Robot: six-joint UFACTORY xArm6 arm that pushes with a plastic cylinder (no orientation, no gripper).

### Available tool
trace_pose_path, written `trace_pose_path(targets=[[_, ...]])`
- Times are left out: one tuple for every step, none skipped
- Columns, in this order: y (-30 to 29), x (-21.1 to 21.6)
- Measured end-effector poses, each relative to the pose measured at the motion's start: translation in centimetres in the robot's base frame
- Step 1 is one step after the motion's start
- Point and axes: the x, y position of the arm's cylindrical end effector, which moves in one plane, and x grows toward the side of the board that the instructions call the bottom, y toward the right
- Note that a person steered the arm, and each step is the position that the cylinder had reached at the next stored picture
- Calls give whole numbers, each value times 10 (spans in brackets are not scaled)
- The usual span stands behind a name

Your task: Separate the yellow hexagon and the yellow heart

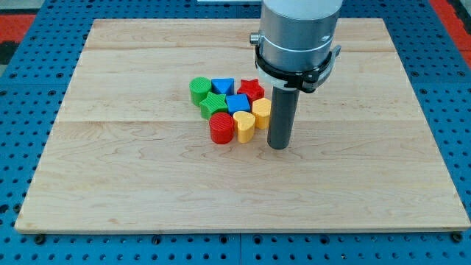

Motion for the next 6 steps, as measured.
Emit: trace_pose_path(targets=[[0, 0], [0, 0], [0, 0], [0, 0], [0, 0], [0, -4]])
